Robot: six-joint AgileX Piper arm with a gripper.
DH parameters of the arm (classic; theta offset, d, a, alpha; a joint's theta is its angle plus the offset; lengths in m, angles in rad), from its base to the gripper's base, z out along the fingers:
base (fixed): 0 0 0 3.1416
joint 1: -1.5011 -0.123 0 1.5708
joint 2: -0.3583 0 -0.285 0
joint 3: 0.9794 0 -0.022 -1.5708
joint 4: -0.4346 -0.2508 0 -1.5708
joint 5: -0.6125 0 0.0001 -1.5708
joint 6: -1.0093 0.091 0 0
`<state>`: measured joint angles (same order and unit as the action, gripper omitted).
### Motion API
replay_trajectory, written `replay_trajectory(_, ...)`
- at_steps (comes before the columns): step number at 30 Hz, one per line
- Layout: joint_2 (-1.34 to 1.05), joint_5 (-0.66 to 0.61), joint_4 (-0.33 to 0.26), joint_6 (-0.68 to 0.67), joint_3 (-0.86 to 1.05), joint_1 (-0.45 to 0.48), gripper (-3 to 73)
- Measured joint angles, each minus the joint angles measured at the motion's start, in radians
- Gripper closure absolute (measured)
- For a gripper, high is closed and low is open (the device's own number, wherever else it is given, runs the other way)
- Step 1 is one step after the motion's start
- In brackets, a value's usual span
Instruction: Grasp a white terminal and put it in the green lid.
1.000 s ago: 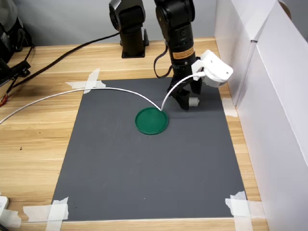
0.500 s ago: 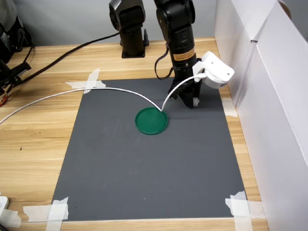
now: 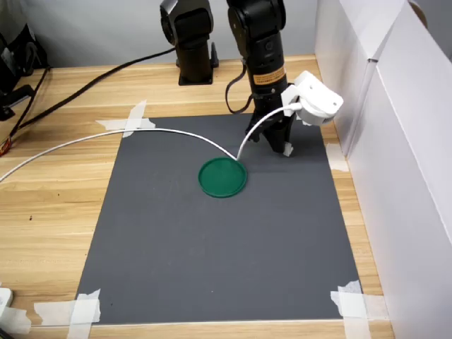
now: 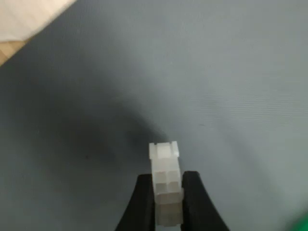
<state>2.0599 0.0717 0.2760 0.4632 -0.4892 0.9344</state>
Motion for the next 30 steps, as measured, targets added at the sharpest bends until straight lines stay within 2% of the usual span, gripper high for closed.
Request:
replay_trajectory(10,-0.040,-0.157,0.086,0.051,-0.127,0.009,60.7)
replay_trajectory(16,-0.042,-0.182,0.090,0.050,-0.139,0.116,60.7)
replay_trajectory(22,-0.042,-0.182,0.096,-0.045,-0.139,0.251,60.7)
replay_trajectory(26,-0.042,-0.195,0.097,-0.114,-0.139,0.309,60.7)
replay_trajectory(30,-0.040,-0.200,0.099,-0.166,-0.139,0.324,60.7)
